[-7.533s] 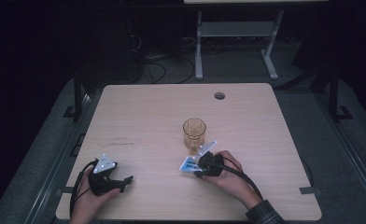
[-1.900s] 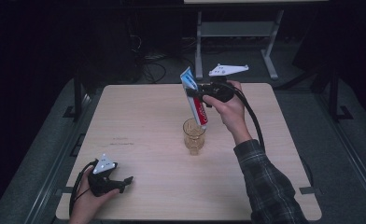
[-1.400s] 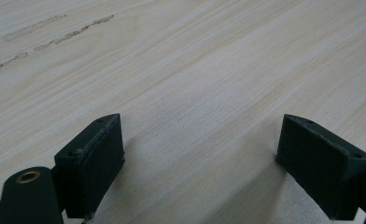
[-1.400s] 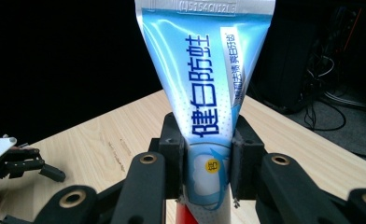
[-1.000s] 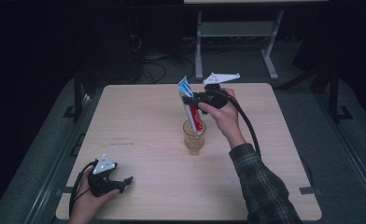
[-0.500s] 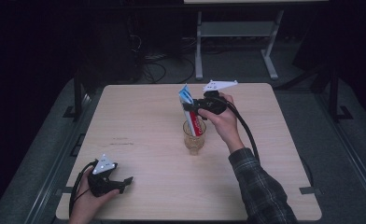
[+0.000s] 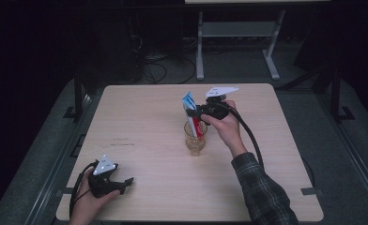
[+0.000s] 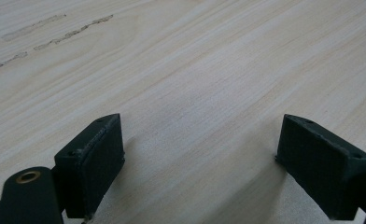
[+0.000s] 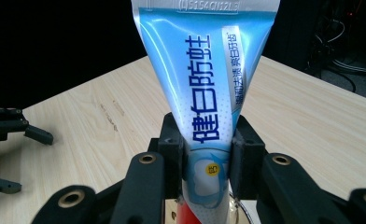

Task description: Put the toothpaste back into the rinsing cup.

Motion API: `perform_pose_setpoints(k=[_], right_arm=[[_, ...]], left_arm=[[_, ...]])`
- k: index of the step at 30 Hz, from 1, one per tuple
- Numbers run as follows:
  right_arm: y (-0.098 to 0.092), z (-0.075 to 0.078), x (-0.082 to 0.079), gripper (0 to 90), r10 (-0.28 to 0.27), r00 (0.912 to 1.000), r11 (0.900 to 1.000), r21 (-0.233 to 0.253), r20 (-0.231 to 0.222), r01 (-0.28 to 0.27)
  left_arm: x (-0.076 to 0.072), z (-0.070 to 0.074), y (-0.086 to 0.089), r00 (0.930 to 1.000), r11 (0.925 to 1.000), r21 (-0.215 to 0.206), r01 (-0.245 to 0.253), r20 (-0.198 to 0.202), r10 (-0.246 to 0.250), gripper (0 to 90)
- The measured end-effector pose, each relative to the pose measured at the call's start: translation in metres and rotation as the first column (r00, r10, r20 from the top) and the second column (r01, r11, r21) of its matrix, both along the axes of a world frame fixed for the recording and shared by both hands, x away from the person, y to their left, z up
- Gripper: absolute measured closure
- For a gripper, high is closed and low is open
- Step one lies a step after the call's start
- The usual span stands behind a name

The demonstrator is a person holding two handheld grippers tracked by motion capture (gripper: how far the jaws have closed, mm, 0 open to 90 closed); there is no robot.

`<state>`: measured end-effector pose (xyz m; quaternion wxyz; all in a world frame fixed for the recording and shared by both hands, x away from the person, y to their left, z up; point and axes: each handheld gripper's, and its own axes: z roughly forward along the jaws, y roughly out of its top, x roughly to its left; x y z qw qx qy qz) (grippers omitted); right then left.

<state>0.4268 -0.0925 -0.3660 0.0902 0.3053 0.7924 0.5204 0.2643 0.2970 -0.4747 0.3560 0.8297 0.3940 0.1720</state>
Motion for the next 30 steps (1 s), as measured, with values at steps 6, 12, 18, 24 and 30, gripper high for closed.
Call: perform_pose_setpoints(k=[6,12,18,24,30], right_arm=[[0.002,-0.003,0.0,69.8,0.006,1.0,1.0,-0.018,-0.003,-0.006],[0.004,-0.006,-0.001,69.6,0.012,0.9999,0.999,-0.039,-0.008,-0.012],[0.004,-0.011,-0.001,68.2,0.012,0.9997,0.999,-0.036,-0.022,-0.013],[0.004,-0.01,-0.001,56.0,0.018,0.9996,0.999,-0.034,-0.023,-0.019],[-0.003,-0.007,-0.003,46.0,-0.017,0.9999,0.999,-0.042,0.002,0.017]], left_arm=[[0.0,0.0,0.0,1.0,1.0,0.0,0.0,0.0,0.0,13.7],[0.0,0.0,0.0,1.0,1.0,0.0,0.0,0.0,0.0,13.6],[0.0,0.0,0.0,1.0,1.0,0.001,0.0,0.001,0.0,13.7],[0.0,0.0,0.0,1.0,1.0,0.0,0.0,0.0,0.0,13.7],[0.0,0.0,0.0,1.0,1.0,0.0,0.0,0.0,0.0,13.7]])
